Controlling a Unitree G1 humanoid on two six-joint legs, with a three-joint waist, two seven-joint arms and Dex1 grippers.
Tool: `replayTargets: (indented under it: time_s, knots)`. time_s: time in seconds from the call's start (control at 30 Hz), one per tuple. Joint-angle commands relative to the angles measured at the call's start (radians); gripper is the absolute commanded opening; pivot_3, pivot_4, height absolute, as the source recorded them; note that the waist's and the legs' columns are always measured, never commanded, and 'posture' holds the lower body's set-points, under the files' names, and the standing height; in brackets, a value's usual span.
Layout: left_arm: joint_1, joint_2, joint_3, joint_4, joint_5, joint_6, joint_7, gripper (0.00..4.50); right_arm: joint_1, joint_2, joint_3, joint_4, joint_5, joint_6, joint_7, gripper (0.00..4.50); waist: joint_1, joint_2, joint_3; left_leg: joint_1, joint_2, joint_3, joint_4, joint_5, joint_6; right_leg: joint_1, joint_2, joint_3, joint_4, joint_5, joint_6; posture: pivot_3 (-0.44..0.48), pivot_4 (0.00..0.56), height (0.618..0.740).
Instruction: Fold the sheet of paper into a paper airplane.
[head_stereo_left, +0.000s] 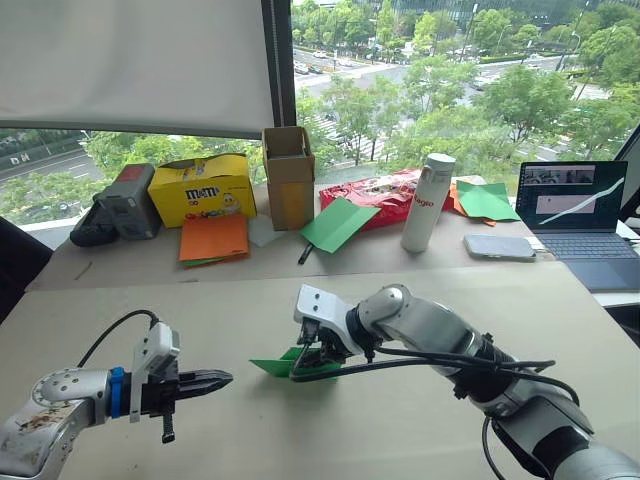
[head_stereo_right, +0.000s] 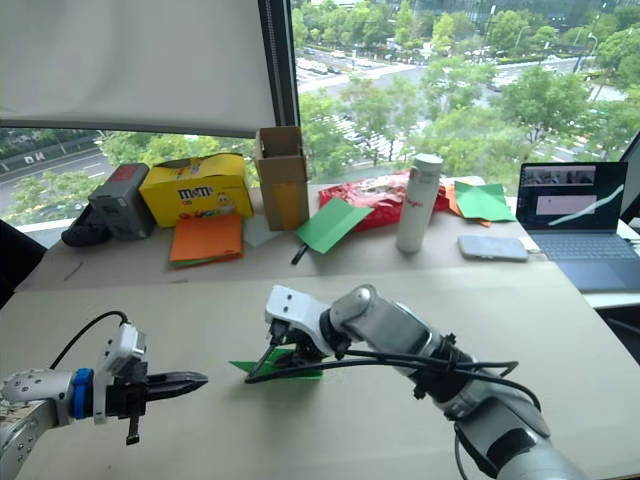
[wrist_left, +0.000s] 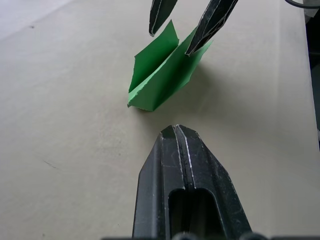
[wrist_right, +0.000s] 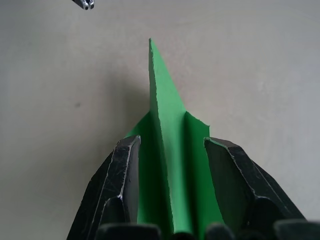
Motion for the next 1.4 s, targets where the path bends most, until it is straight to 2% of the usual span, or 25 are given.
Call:
replayTargets:
  time_s: [0.03, 0.1, 0.13, 0.3, 0.47, 0.5, 0.57, 0.63, 0.73, 0.8, 0.93, 1.1, 1.4]
  knots:
    - [-0.021, -0.004, 0.028, -0.014, -0.009, -0.019, 0.009, 0.0, 0.016, 0.006, 0.016, 0.0, -0.042, -0.043, -0.004, 2.27, 0.0, 0.0, 0.0, 0.0, 0.0, 0.0, 0.0, 0.0, 0.0, 0.0, 0.0, 0.0, 0.0, 0.0, 0.0, 0.0, 0.15, 0.74]
    - [-0.031, -0.007, 0.031, -0.01, -0.011, -0.025, 0.009, 0.0, 0.023, 0.008, 0.023, 0.012, -0.065, -0.05, -0.01, 2.27, 0.0, 0.0, 0.0, 0.0, 0.0, 0.0, 0.0, 0.0, 0.0, 0.0, 0.0, 0.0, 0.0, 0.0, 0.0, 0.0, 0.15, 0.74]
    - [-0.038, -0.01, 0.034, -0.009, -0.015, -0.028, 0.01, 0.0, 0.024, 0.006, 0.025, 0.012, -0.073, -0.054, -0.007, 1.72, 0.0, 0.0, 0.0, 0.0, 0.0, 0.0, 0.0, 0.0, 0.0, 0.0, 0.0, 0.0, 0.0, 0.0, 0.0, 0.0, 0.15, 0.74]
    - [-0.067, -0.015, 0.033, -0.003, -0.022, -0.025, 0.007, 0.0, 0.026, -0.009, -0.043, -0.044, -0.044, 0.003, 0.007, 0.05, 0.0, 0.0, 0.0, 0.0, 0.0, 0.0, 0.0, 0.0, 0.0, 0.0, 0.001, 0.0, 0.0, 0.0, 0.0, 0.0, 0.15, 0.74]
    - [-0.101, -0.028, 0.0, 0.011, -0.012, -0.026, 0.004, 0.0, 0.048, -0.053, -0.192, -0.099, 0.012, 0.111, -0.017, 0.02, 0.004, 0.0, 0.0, 0.0, 0.0, 0.0, 0.001, 0.0, 0.0, 0.0, 0.0, 0.0, 0.0, 0.0, 0.0, 0.0, 0.15, 0.74]
    - [-0.117, -0.034, -0.011, 0.019, -0.008, -0.026, 0.004, 0.0, 0.054, -0.065, -0.273, -0.079, 0.024, 0.145, -0.04, 0.02, 0.005, -0.001, 0.0, 0.0, 0.0, 0.0, 0.001, 0.0, 0.0, 0.0, 0.0, -0.001, 0.0, 0.0, 0.0, 0.0, 0.15, 0.74]
    - [-0.144, -0.045, -0.027, 0.035, -0.001, -0.026, 0.004, 0.0, 0.047, -0.078, -0.437, 0.024, 0.01, 0.164, -0.125, 0.02, 0.009, -0.001, 0.0, 0.0, -0.001, 0.0, 0.001, 0.0, 0.0, 0.001, 0.0, 0.0, 0.0, 0.0, 0.0, 0.0, 0.15, 0.74]
    - [-0.173, -0.06, -0.037, 0.064, 0.015, -0.035, 0.019, 0.0, 0.023, -0.155, -0.589, 0.22, -0.05, 0.083, -0.238, 0.02, 0.017, 0.0, 0.0, -0.001, -0.001, 0.0, 0.002, 0.0, 0.0, 0.002, 0.0, 0.0, 0.0, 0.0, 0.0, 0.0, 0.15, 0.74]
    - [-0.213, -0.079, -0.06, 0.106, 0.043, -0.039, 0.035, 0.0, -0.013, -0.237, -0.729, 0.425, -0.08, -0.007, -0.332, 0.02, 0.029, 0.0, 0.0, -0.001, -0.003, 0.001, 0.002, 0.001, 0.001, 0.001, 0.002, -0.001, 0.0, 0.001, 0.001, 0.0, 0.15, 0.74]
    - [-0.242, -0.089, -0.081, 0.133, 0.063, -0.04, 0.041, 0.0, -0.018, -0.294, -0.753, 0.518, -0.113, -0.07, -0.357, 0.02, 0.026, 0.0, 0.0, -0.002, -0.003, 0.002, 0.001, 0.002, -0.001, 0.001, 0.001, 0.0, 0.0, 0.001, 0.0, 0.0, 0.15, 0.74]
    - [-0.288, -0.108, -0.103, 0.157, 0.077, -0.049, 0.046, 0.0, -0.012, -0.337, -0.77, 0.658, -0.131, -0.121, -0.349, 0.02, 0.0, 0.0, -0.001, -0.001, 0.002, 0.011, -0.001, 0.003, -0.003, 0.002, 0.0, 0.003, 0.0, 0.001, 0.0, 0.0, 0.15, 0.74]
    - [-0.291, -0.109, -0.113, 0.164, 0.084, -0.06, 0.044, 0.0, -0.024, -0.314, -0.778, 0.813, -0.127, -0.177, -0.329, 0.02, -0.022, 0.001, -0.001, 0.0, 0.003, 0.018, 0.0, 0.001, 0.004, 0.003, 0.0, 0.007, 0.0, 0.002, 0.001, 0.0, 0.15, 0.74]
    - [-0.27, -0.108, -0.097, 0.17, 0.103, -0.096, 0.049, 0.0, -0.09, -0.277, -0.756, 0.953, -0.14, -0.219, -0.29, 0.02, -0.011, 0.002, -0.001, -0.001, 0.003, 0.017, 0.0, 0.001, 0.005, 0.002, -0.001, 0.006, 0.0, 0.002, 0.002, 0.0, 0.15, 0.74]
